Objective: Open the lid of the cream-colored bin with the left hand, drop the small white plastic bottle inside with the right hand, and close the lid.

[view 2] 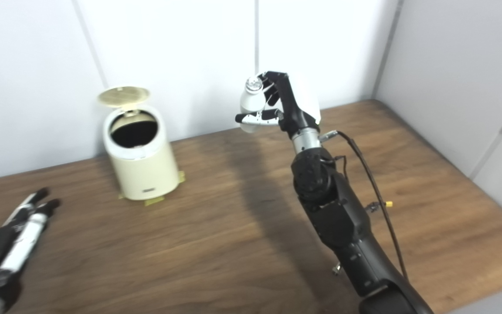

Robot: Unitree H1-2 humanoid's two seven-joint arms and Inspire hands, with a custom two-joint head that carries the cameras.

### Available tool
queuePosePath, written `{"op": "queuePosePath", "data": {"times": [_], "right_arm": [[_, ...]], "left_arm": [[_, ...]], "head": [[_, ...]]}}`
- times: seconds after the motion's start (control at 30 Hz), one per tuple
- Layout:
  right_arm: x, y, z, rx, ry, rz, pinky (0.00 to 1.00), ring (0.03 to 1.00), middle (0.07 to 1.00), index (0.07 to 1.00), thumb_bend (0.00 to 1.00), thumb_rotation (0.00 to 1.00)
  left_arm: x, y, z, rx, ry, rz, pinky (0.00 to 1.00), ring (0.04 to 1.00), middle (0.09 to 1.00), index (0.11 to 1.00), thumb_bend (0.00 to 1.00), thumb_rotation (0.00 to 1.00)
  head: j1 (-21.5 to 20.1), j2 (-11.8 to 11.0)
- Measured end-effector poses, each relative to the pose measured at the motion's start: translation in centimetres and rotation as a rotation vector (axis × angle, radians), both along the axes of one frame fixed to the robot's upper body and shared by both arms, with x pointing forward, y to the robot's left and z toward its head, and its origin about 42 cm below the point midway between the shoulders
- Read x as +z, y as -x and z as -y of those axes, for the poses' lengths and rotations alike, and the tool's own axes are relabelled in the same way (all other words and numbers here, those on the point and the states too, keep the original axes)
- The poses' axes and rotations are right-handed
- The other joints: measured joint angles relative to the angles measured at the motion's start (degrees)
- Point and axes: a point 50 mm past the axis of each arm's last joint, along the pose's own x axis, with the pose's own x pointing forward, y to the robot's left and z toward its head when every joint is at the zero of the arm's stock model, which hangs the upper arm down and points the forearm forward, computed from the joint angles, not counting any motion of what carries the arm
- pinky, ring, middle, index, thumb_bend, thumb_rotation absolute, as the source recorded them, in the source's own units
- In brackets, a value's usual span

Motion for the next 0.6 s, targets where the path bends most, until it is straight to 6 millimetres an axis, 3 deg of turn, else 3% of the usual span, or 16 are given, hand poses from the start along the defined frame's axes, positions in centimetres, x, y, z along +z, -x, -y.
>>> {"op": "queuePosePath", "data": {"times": [0.13, 0.23, 0.4, 0.6], "right_arm": [[1.8, -0.1, -2.5, 0.070, -0.011, 0.039, 0.35, 0.407, 0.494, 0.502, 0.52, 0.00], [2.6, -0.3, -4.4, 0.124, -0.026, 0.046, 0.34, 0.402, 0.493, 0.506, 0.52, 0.00], [3.2, -0.7, -7.3, 0.202, -0.042, 0.037, 0.36, 0.412, 0.493, 0.500, 0.52, 0.00], [2.9, -2.0, -9.0, 0.241, -0.048, 0.010, 0.35, 0.404, 0.491, 0.508, 0.52, 0.00]], "left_arm": [[-0.6, 0.4, 0.8, 0.002, 0.024, -0.010, 0.98, 0.926, 0.869, 0.941, 0.28, 0.63], [-1.1, 0.4, 1.5, 0.011, 0.045, -0.013, 0.97, 0.917, 0.863, 0.931, 0.30, 0.63], [-1.8, 0.3, 1.9, 0.021, 0.030, -0.017, 0.97, 0.927, 0.866, 0.918, 0.29, 0.66], [-2.2, 0.7, 2.2, 0.021, -0.008, -0.003, 0.92, 0.888, 0.847, 0.907, 0.28, 0.72]], "head": [[4.4, -0.4], [5.4, -0.6], [7.9, -1.1], [11.6, -1.8]]}}
